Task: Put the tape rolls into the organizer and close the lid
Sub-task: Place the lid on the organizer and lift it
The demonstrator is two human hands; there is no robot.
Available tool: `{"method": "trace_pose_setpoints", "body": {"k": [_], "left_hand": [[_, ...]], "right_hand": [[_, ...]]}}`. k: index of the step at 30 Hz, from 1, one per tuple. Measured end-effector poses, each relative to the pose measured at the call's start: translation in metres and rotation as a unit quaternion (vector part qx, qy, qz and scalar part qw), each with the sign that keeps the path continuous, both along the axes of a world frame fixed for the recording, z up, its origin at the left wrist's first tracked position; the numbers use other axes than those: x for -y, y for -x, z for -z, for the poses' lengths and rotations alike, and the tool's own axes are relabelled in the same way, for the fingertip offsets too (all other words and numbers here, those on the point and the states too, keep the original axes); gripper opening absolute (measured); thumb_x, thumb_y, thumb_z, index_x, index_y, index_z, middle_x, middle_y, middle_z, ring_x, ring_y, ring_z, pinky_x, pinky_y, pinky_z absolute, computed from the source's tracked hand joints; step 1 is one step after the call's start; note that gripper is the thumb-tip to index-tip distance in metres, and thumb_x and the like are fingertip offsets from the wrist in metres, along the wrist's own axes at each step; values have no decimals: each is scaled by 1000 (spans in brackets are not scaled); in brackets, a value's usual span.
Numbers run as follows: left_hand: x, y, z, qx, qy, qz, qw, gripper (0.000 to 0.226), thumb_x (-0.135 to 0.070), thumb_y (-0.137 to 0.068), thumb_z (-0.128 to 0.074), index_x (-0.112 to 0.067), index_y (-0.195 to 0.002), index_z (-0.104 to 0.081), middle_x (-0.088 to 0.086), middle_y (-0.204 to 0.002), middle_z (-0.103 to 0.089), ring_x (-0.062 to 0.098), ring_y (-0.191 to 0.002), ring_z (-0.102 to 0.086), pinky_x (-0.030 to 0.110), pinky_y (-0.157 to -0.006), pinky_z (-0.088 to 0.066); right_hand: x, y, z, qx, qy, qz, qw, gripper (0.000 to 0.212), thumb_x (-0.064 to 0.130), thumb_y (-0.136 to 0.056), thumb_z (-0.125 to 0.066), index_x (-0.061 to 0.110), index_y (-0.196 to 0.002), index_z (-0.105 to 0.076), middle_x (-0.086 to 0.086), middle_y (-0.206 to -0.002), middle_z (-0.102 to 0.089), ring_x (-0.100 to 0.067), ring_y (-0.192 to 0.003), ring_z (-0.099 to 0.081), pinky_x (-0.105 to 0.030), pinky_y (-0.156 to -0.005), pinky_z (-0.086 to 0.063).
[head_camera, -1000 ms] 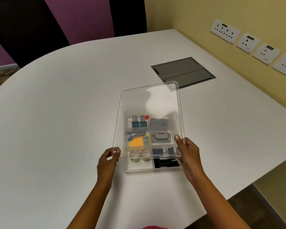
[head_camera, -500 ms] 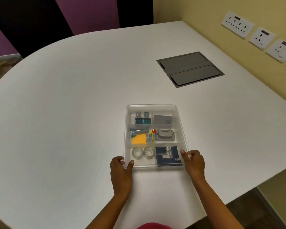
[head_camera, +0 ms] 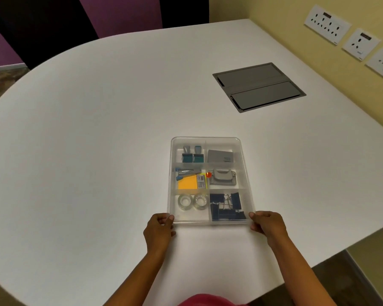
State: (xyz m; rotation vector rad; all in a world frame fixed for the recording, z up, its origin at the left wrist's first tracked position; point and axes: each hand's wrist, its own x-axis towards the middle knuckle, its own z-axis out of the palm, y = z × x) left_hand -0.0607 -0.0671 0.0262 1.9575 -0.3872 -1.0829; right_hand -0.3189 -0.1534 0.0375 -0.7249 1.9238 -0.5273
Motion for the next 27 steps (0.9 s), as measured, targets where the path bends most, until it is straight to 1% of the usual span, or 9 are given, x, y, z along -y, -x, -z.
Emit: {"method": "trace_pose_setpoints", "body": {"k": [3,9,13,14,16,18,19,22,27], "left_hand": [[1,-1,1,-25,-2,-11,1000,12,-11,-88,-63,-5,-99,-62,12,-91,-64,21,-67,-63,28,-60,-54],[1,-5,5,-58,-5,-17,998,4,-10,-89,-61,-8,-92,-62,9,-83,-63,21,-70,-63,31,-63,-55],[3,-8,10,-67,-17,-10,998,6,-11,-90,-59,-7,-93,-62,9,-81,-62,22,-69,-63,41,-76,-57],[4,-8,10,-68,-21,-7,997,5,-11,-90,-59,-7,-92,-61,9,-80,-61,22,-69,-62,42,-77,-57],[6,-10,12,-72,-31,6,997,6,-8,-91,-56,-6,-89,-61,9,-79,-60,21,-68,-62,42,-78,-57],[8,-13,14,-76,-40,30,996,15,-4,-92,-50,-6,-81,-60,8,-76,-57,21,-66,-61,43,-81,-56],[9,-15,15,-76,-46,44,995,18,-2,-92,-47,-6,-79,-60,7,-73,-55,20,-64,-60,44,-83,-56],[11,-16,19,-59,-62,69,994,20,-2,-91,-46,-6,-75,-58,5,-69,-51,19,-58,-55,46,-85,-55],[13,-16,19,-40,-71,87,993,30,-6,-92,-49,-13,-63,-55,5,-66,-51,20,-63,-50,36,-73,-50]], "right_hand": [[2,5,-1,77,-35,27,996,28,5,-84,-69,-12,-105,-62,-15,-74,-61,-24,-62,-60,-41,-89,-53],[10,3,0,103,-73,47,991,21,1,-87,-64,-11,-104,-60,-14,-71,-58,-22,-59,-56,-33,-73,-57],[13,6,-2,114,-82,32,990,15,-2,-86,-65,-10,-97,-61,-14,-70,-58,-22,-59,-55,-22,-44,-57],[13,7,-2,120,-86,33,989,13,-2,-86,-65,-9,-96,-61,-14,-71,-58,-22,-60,-56,-23,-46,-58],[14,9,-1,126,-89,33,988,12,-3,-85,-65,-9,-95,-61,-15,-73,-59,-23,-62,-57,-31,-63,-61],[13,9,1,115,-89,29,989,13,-2,-85,-66,-9,-95,-62,-15,-74,-60,-23,-63,-58,-37,-80,-55],[13,9,1,110,-88,27,990,13,-2,-84,-66,-9,-94,-62,-15,-74,-60,-23,-63,-59,-38,-83,-53],[13,9,2,109,-85,26,990,12,-2,-84,-67,-8,-94,-62,-16,-75,-61,-23,-64,-59,-38,-86,-52],[15,10,-1,120,-96,22,988,11,-3,-84,-66,-7,-92,-61,-15,-75,-61,-23,-64,-59,-37,-86,-52]]}}
